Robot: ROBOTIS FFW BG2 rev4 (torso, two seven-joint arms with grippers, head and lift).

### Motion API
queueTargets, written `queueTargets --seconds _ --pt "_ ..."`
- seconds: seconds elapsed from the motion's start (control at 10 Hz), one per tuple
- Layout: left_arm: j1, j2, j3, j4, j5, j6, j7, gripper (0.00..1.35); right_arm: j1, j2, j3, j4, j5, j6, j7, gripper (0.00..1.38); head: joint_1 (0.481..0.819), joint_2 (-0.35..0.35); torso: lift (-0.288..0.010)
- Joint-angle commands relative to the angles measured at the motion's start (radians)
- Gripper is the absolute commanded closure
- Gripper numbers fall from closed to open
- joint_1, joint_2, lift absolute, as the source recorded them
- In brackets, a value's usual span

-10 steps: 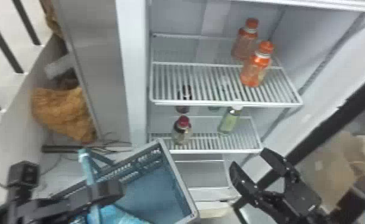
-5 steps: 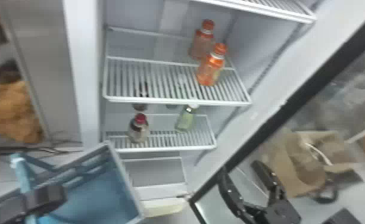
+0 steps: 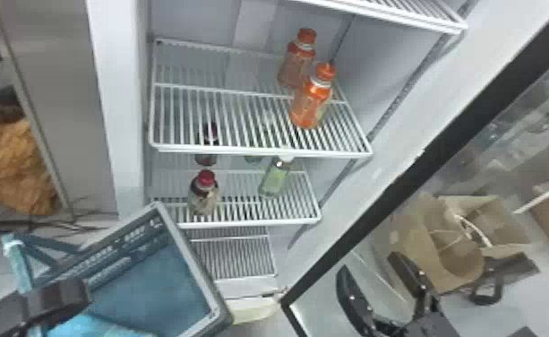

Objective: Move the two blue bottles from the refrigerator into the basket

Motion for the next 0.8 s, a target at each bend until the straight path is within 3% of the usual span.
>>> queueTargets --seconds 0.0,0.7 --pt "0.000 -0.001 0.000 0.000 0.002 -0.001 0.001 1.20 -0.001 -0.002 0.001 -0.002 0.005 0.000 -0.001 0.12 0.695 -0.350 -0.010" --pt "0.002 -0.003 0.004 0.000 0.002 -0.001 0.001 1.20 0.002 -0.002 0.003 -0.002 0.003 0.000 -0.009 0.13 0.695 -0.350 -0.010"
